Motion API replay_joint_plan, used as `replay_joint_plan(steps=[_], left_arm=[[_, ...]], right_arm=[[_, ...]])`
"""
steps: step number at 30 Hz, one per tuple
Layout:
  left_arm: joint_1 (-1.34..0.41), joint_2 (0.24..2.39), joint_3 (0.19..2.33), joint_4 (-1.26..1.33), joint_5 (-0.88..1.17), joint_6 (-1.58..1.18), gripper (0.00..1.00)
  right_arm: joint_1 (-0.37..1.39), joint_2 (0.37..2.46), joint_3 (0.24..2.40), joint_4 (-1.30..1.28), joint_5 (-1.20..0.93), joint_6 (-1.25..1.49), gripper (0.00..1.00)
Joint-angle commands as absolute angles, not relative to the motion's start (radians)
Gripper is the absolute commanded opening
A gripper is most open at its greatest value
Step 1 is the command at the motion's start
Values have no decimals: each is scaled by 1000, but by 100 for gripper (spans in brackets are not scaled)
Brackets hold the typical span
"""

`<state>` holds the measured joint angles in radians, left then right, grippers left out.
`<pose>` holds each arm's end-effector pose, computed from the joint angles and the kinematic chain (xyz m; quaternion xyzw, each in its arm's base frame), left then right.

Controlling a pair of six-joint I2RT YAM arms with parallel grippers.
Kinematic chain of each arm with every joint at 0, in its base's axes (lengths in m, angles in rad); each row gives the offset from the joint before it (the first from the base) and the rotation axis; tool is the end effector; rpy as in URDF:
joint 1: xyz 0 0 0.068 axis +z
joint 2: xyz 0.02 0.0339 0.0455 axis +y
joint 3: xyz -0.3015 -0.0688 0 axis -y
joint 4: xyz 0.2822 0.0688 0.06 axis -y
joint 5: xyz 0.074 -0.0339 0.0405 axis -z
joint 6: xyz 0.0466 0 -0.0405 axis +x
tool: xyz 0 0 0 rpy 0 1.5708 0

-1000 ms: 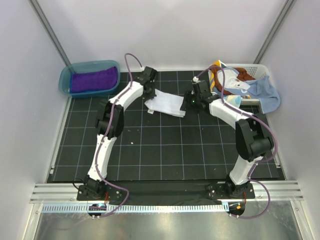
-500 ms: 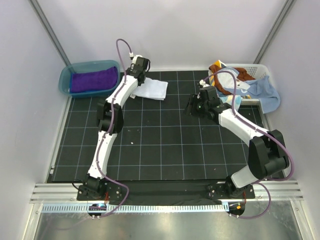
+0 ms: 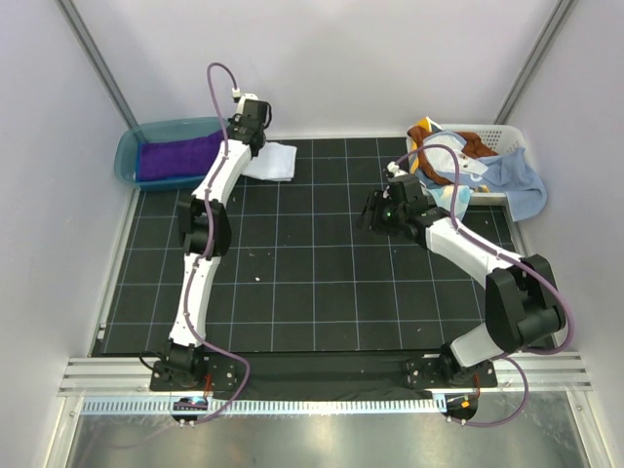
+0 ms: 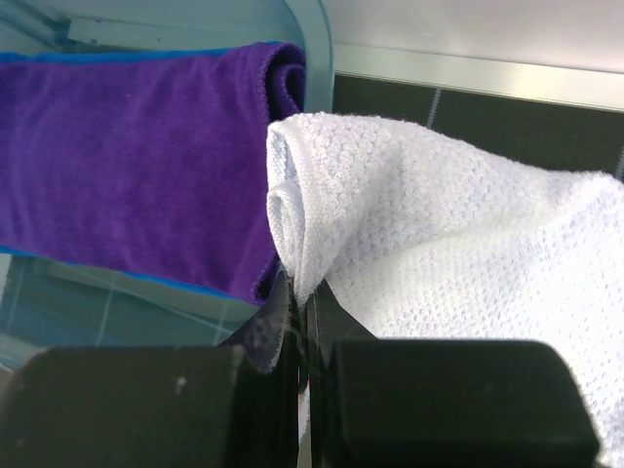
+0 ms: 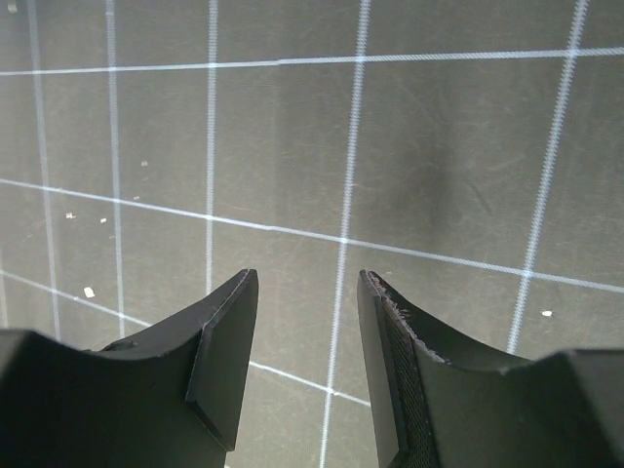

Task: Fold and stack the towels
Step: Neatly place the folded towel into the bin

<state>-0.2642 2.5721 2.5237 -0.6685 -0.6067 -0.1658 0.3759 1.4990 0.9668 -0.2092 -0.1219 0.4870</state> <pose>0.6279 -0.1424 0.2486 -0.0808 0.8737 0.1813 0.4441 0.3334 0.1377 0.2415 0.0262 0.9135 0.2188 0.3420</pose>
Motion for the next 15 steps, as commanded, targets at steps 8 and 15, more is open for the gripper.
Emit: replay_joint_plan(steps=[8, 15], left_arm=[[-218, 2462, 2562, -604, -643, -95, 0], [-187, 2411, 2530, -565, -627, -89, 0]], right_arm=[[416, 1443, 983, -170, -137, 494, 52], [431, 1436, 994, -186, -118, 482, 51]])
